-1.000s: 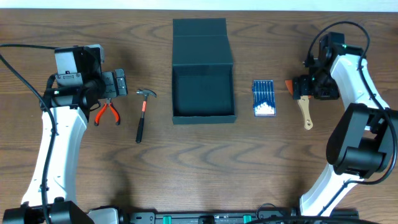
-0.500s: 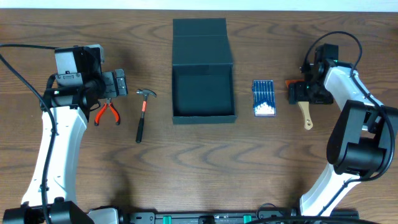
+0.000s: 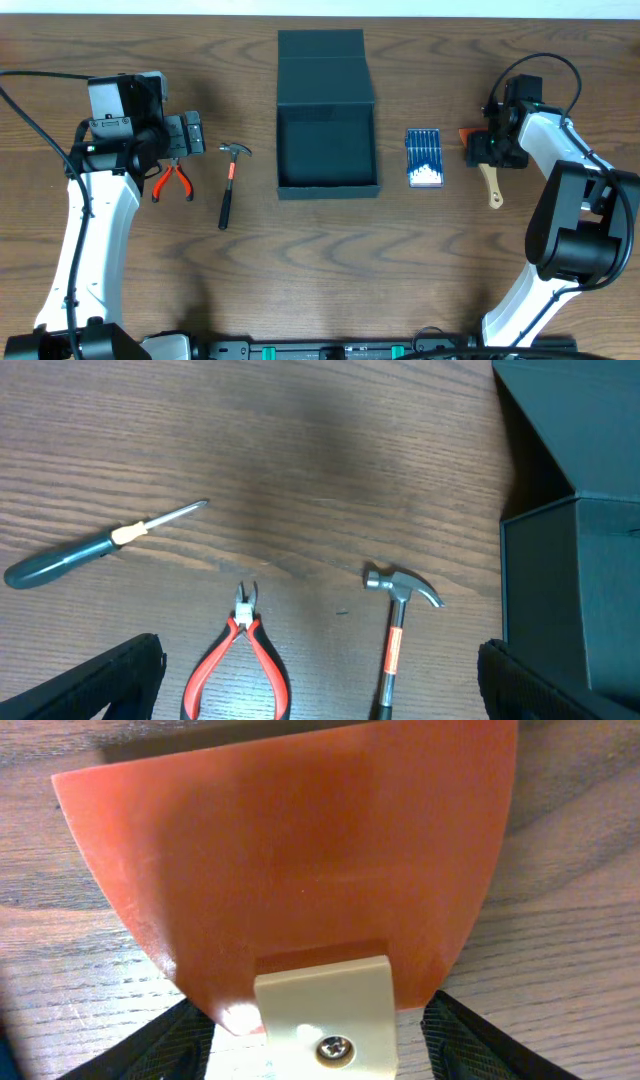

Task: Pack container
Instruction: 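Reach right gripper to the orange scraper and grasp its handle, then carry the scraper into the black box and release it, then move right gripper to the blue screwdriver set case and grasp it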

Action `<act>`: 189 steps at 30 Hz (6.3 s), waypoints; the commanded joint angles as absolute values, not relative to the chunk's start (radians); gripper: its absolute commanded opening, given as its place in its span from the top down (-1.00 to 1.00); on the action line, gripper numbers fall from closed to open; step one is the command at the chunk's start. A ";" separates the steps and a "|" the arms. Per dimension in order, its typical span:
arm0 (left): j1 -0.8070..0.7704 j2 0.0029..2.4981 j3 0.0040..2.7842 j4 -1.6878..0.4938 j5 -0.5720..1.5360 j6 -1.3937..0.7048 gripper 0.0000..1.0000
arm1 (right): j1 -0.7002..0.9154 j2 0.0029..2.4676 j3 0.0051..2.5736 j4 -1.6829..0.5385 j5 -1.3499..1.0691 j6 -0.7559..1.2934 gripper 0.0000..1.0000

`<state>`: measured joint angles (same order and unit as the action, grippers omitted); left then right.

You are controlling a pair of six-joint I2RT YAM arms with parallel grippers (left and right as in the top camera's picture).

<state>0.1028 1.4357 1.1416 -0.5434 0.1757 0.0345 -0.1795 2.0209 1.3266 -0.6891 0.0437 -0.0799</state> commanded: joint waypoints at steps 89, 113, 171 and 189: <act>0.102 1.442 1.161 -0.546 0.163 0.049 -0.97 | 0.471 2.123 1.601 -0.604 -0.237 -1.168 0.98; 0.102 1.442 1.161 -0.546 0.163 0.049 -0.97 | 0.459 1.959 1.603 -0.510 -0.097 -0.670 -0.99; 0.102 1.442 1.161 -0.546 0.163 0.049 -0.97 | 0.093 2.005 1.216 -0.639 -0.038 0.187 -0.94; 0.102 1.442 1.161 -0.546 0.163 0.049 -0.97 | 0.093 2.011 1.216 -0.598 -0.034 -0.028 -0.60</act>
